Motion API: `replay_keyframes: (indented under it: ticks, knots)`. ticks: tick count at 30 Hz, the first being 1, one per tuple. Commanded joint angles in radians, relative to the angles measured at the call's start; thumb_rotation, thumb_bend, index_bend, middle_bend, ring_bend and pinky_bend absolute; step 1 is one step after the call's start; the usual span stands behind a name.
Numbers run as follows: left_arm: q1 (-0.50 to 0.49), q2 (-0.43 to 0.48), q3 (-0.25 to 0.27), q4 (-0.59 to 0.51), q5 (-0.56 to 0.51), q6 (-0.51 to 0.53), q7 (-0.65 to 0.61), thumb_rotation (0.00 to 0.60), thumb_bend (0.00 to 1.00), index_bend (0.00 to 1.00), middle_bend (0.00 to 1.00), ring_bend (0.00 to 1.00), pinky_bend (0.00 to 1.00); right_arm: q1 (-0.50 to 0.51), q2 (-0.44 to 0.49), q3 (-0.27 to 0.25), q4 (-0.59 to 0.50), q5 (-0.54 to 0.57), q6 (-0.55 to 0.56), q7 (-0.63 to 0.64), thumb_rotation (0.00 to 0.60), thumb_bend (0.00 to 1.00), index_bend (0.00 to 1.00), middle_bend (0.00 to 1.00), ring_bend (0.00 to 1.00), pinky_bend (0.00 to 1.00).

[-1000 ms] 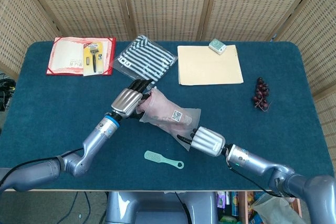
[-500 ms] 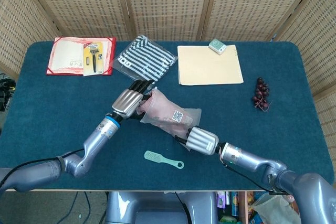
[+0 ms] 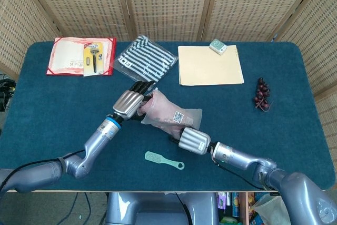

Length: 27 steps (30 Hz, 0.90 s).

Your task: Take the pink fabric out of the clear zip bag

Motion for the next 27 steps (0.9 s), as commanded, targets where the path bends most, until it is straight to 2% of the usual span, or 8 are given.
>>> replay_keyframes:
  ticks: [1, 11, 17, 20, 27]
  knots:
    - [0.001, 0.001, 0.0, -0.001, -0.001, -0.001, -0.002, 0.6, 0.69, 0.7, 0.0, 0.0, 0.0, 0.006, -0.009, -0.001, 0.008, 0.003, -0.001, 0.005, 0.6, 0.15, 0.27, 0.73, 0.7, 0.97]
    - [0.002, 0.005, -0.001, 0.003, 0.005, -0.005, -0.022, 0.6, 0.69, 0.7, 0.0, 0.0, 0.0, 0.017, -0.026, -0.004, 0.019, 0.013, 0.005, 0.019, 0.6, 0.43, 0.32, 0.74, 0.7, 0.97]
    - [0.005, 0.007, 0.003, 0.004, 0.01, -0.002, -0.024, 0.6, 0.69, 0.7, 0.0, 0.0, 0.0, 0.021, -0.035, -0.008, 0.026, 0.019, 0.003, 0.021, 0.6, 0.54, 0.33, 0.74, 0.71, 0.97]
    - [0.006, 0.006, 0.004, 0.007, 0.01, -0.003, -0.027, 0.6, 0.69, 0.7, 0.0, 0.0, 0.0, 0.022, -0.04, -0.01, 0.029, 0.023, 0.002, 0.024, 0.6, 0.57, 0.35, 0.74, 0.71, 0.97]
    - [0.006, 0.003, 0.006, 0.014, 0.013, -0.006, -0.033, 0.6, 0.69, 0.7, 0.0, 0.0, 0.0, 0.025, -0.044, -0.013, 0.033, 0.03, 0.003, 0.033, 0.6, 0.58, 0.46, 0.75, 0.71, 0.97]
